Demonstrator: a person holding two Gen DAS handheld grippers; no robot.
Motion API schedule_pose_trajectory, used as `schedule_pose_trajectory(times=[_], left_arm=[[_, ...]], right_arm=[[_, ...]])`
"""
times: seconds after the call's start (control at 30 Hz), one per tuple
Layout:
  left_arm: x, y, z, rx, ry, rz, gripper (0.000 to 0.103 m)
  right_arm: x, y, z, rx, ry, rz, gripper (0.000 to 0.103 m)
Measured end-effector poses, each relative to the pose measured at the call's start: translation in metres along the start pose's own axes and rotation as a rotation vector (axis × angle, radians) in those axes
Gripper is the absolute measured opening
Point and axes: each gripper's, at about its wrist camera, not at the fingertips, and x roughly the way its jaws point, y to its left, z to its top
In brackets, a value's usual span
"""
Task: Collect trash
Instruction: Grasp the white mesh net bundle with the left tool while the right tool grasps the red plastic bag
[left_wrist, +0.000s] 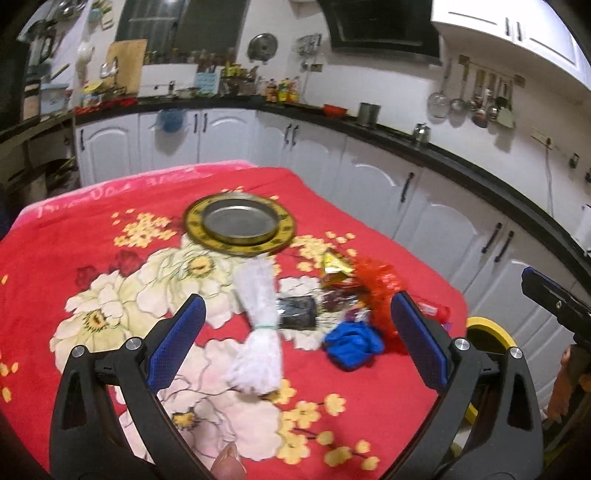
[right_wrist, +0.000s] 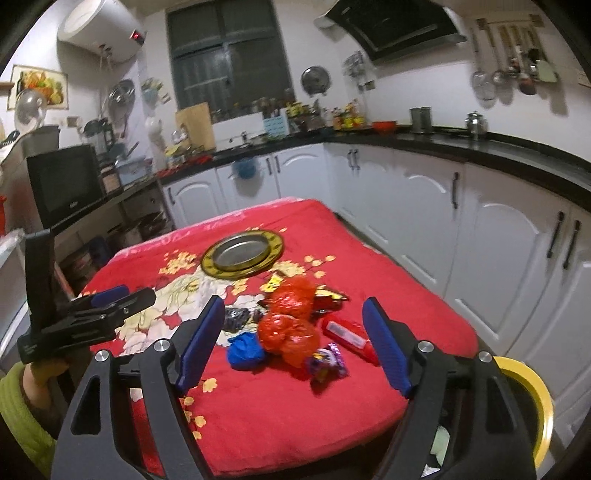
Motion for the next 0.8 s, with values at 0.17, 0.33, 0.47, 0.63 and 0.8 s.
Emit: schedule_pose_trajectory(times=[0.17,0.33,0.47,0.63,0.8], left_arm=[[0.017,0.019,-0.006,-0.027,0.051,0.028,0.092],[0.037,0.029,-0.015,-0.048,0.123,0.014,0.092],[0.053,0.032,-0.022,-0.051,0.172,0.004,0.092],[0.071,0.038,-0.031,-0.075,0.229,-0.014,0.090],[0.085,0.039,-0.039,-0.093,0.272,-0.029,0.076]], right_arm=[[0.042,0.008,-0.001,-0.012,0.090,0.042,0.074],[0.080,0.015,-0.010,-0.026,0.172,0.032,0.074],[0.107,0.012,-0.014,-0.018,0.221,0.023,0.074],[0.131,0.006,-0.015,-0.011,0.255,0.008,0.074],[0.149,0.004,-0.019,-0.003,0.291,0.008,0.072]])
